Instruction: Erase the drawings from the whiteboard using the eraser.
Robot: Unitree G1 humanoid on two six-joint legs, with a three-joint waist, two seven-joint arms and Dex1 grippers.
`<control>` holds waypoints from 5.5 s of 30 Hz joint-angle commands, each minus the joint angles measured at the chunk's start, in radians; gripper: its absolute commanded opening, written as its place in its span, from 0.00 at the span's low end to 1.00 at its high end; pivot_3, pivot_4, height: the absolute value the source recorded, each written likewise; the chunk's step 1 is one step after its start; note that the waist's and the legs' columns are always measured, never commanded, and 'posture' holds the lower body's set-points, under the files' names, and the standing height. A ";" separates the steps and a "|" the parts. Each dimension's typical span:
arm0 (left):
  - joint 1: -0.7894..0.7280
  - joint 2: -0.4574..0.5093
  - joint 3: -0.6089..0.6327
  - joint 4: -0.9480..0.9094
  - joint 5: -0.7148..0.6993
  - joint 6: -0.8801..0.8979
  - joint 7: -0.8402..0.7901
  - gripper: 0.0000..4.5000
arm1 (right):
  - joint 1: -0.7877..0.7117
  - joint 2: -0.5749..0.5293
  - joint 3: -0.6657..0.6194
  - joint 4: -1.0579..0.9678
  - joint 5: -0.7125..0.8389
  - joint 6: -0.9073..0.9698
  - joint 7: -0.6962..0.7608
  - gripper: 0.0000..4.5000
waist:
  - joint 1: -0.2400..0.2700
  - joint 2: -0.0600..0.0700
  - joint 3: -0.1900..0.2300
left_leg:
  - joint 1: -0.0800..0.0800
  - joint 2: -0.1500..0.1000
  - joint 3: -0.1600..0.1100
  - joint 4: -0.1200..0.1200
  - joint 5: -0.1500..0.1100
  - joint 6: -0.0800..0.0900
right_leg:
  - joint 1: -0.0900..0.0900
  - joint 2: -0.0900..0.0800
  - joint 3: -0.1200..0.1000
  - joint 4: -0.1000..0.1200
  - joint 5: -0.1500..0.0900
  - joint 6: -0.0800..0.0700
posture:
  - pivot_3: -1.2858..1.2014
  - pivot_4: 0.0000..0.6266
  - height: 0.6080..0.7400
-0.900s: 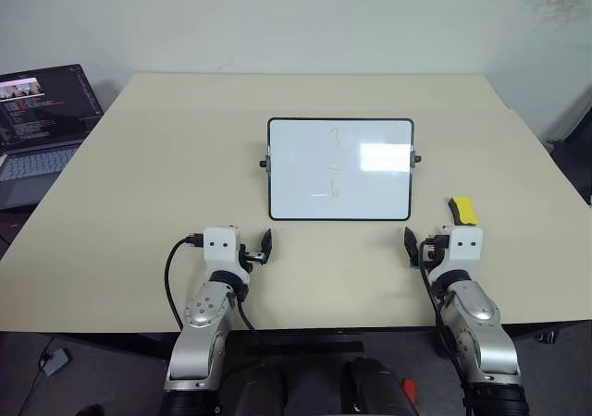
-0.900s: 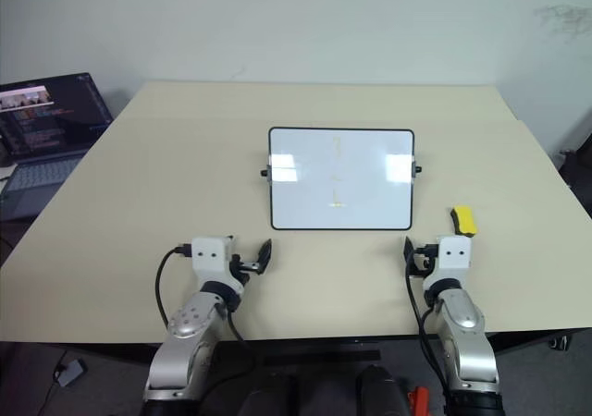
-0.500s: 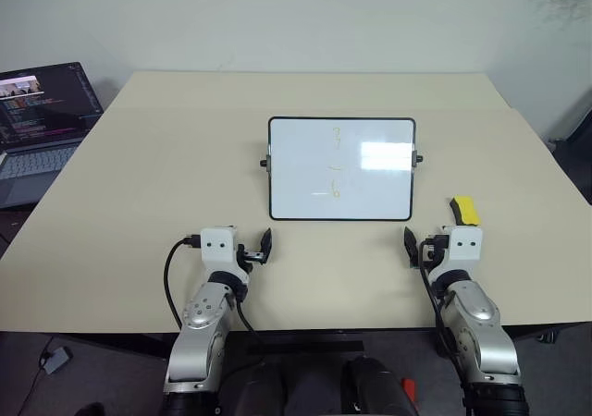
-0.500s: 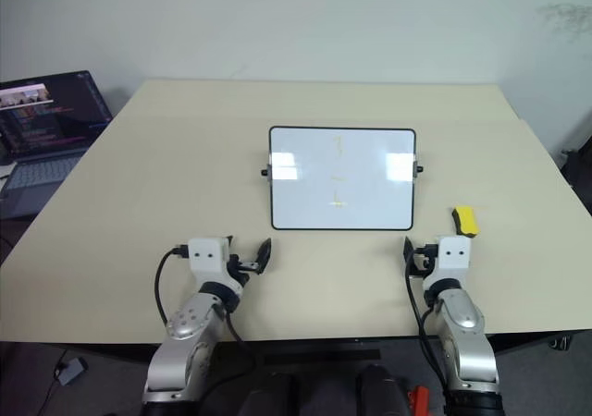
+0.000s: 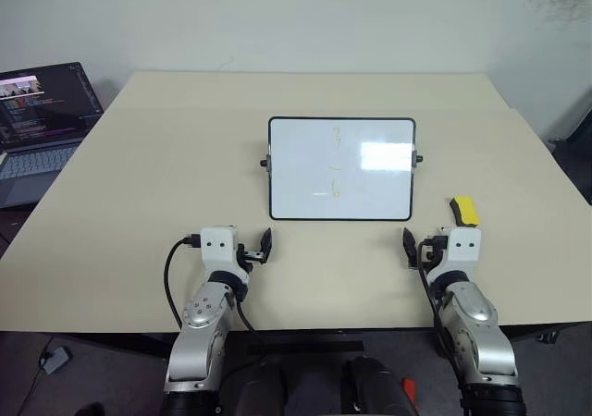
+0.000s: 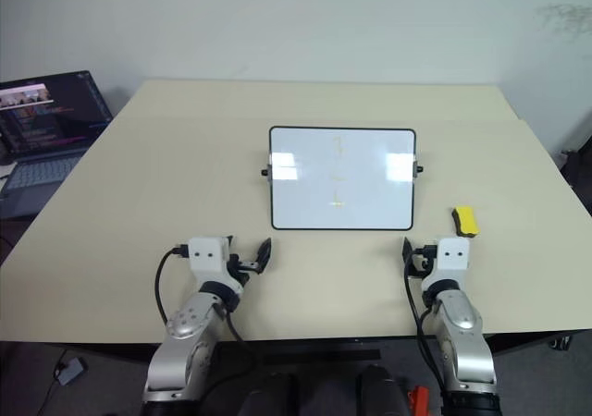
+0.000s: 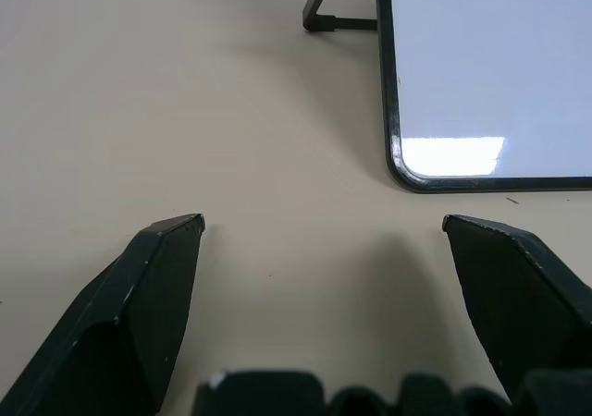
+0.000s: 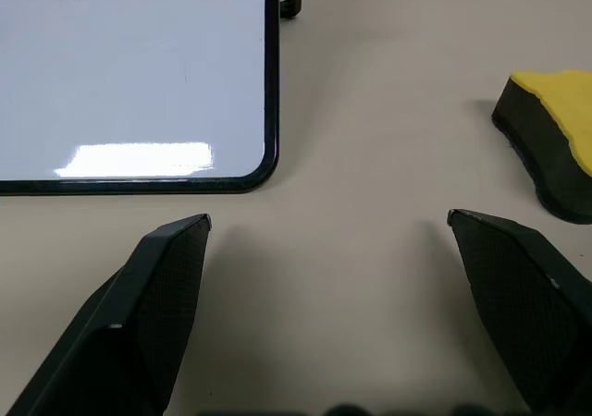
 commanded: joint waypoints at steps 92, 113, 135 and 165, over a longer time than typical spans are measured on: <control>-0.484 0.851 0.179 -0.104 -0.750 0.543 -0.973 1.00 | -0.480 -0.334 -0.183 0.182 0.065 0.631 0.014 0.99 | -0.007 -0.005 0.006 | -0.002 0.001 0.001 -0.009 0.000 0.000 | -0.007 0.003 0.000 0.005 0.004 0.006 | 0.52 0.24 1.00; -0.462 0.844 0.191 -0.122 -0.746 0.542 -0.946 1.00 | -0.492 -0.309 -0.193 0.248 0.076 0.596 0.012 0.96 | -0.008 -0.005 0.006 | -0.002 0.001 0.001 -0.009 0.000 0.000 | -0.006 0.003 0.000 0.006 0.004 0.006 | 0.52 0.24 1.00; -0.476 0.833 0.181 -0.114 -0.737 0.537 -0.932 1.00 | -0.509 -0.327 -0.215 0.225 0.134 0.619 0.037 0.54 | -0.008 -0.005 0.006 | -0.001 0.001 0.001 -0.008 0.000 0.000 | -0.006 0.003 0.000 0.007 0.004 0.006 | 0.52 0.24 1.00; -0.462 0.837 0.201 -0.112 -0.724 0.525 -0.912 1.00 | -0.571 -0.327 -0.190 0.152 0.145 0.636 0.055 0.19 | -0.016 -0.005 0.006 | -0.001 0.001 0.000 0.006 0.001 0.001 | -0.006 0.005 0.002 0.020 0.002 0.002 | 0.52 0.24 1.00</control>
